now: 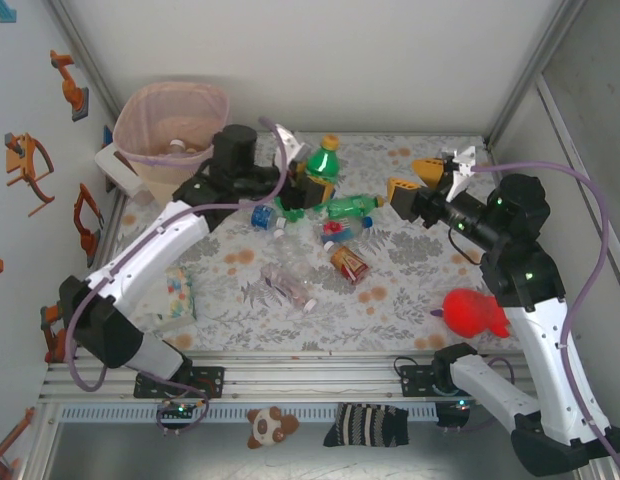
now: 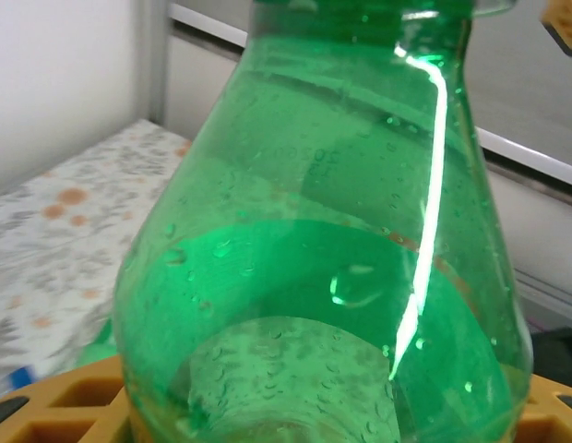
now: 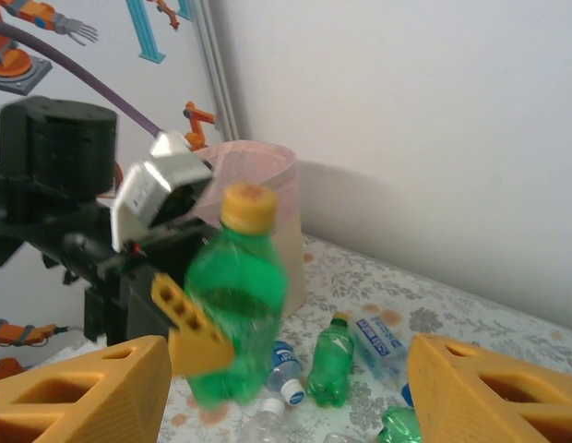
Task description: Put the plastic bottles in the bin
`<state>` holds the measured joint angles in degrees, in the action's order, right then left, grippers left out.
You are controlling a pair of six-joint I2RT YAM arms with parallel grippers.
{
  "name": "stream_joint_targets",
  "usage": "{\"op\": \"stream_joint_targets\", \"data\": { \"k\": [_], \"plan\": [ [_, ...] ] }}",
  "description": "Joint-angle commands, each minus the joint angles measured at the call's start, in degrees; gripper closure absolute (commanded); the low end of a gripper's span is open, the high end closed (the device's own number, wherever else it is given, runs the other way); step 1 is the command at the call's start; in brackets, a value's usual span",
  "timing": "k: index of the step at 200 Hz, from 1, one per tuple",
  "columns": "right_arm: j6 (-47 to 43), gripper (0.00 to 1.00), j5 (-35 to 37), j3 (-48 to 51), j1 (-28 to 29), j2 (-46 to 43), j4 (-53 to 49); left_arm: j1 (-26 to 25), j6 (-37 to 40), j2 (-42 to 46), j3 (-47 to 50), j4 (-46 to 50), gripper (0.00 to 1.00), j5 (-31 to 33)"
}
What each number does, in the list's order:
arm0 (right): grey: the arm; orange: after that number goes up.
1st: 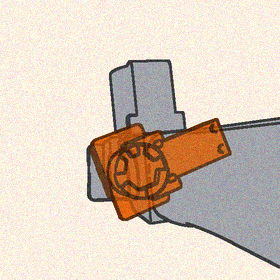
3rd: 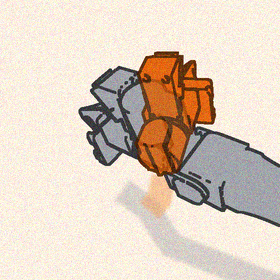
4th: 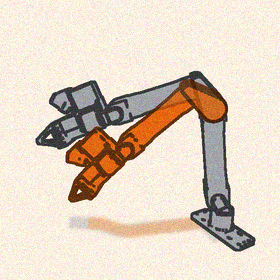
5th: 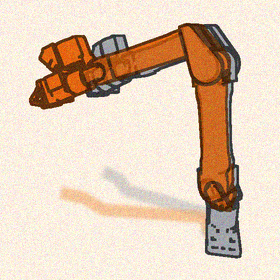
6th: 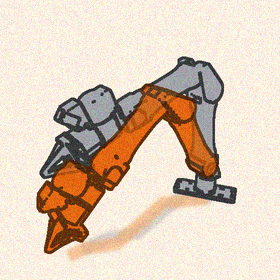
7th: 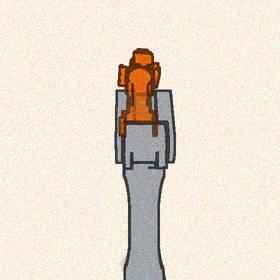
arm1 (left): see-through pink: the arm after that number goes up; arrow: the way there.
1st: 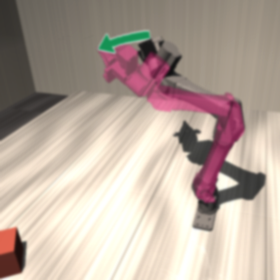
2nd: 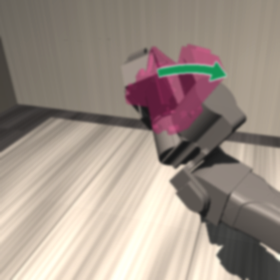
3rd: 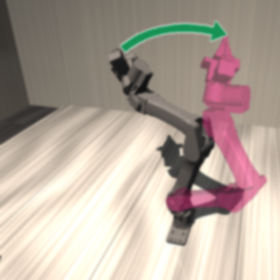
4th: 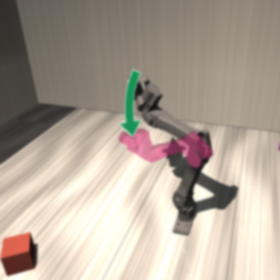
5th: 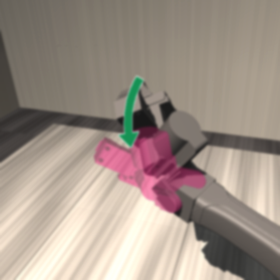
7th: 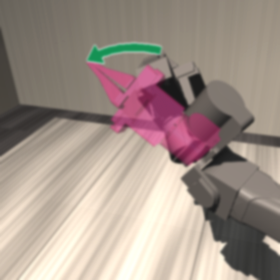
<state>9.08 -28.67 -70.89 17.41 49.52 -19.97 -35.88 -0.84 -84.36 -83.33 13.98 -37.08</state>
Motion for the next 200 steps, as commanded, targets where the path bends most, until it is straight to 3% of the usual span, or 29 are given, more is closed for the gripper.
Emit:
{"op": "stream_joint_targets", "data": {
  "k": [1,66,102,153,200],
  "plan": [
    [-0.7,0.33,1.3,-1.2,0.3,-0.6,0.1,5.3,0.0,3.7,-2.9,5.0,0.45,1.3],
    [-0.4,0.34,0.8,-1.3,0.3,-0.2,0.0,24.2,-3.3,3.5,-11.1,13.7,0.46,-0.2],
    [-0.2,0.34,1.0,-1.4,0.3,0.0,0.2,33.3,-12.9,-0.2,-14.9,10.1,0.49,-2.1],
    [0.7,0.35,1.1,-1.0,0.3,-0.3,0.2,37.0,-27.2,-5.8,-16.2,1.2,0.51,3.6],
    [1.0,0.35,1.9,-0.5,0.3,-0.8,-0.3,36.3,-45.5,-10.2,-16.7,-2.0,0.54,19.8]
  ]
}}
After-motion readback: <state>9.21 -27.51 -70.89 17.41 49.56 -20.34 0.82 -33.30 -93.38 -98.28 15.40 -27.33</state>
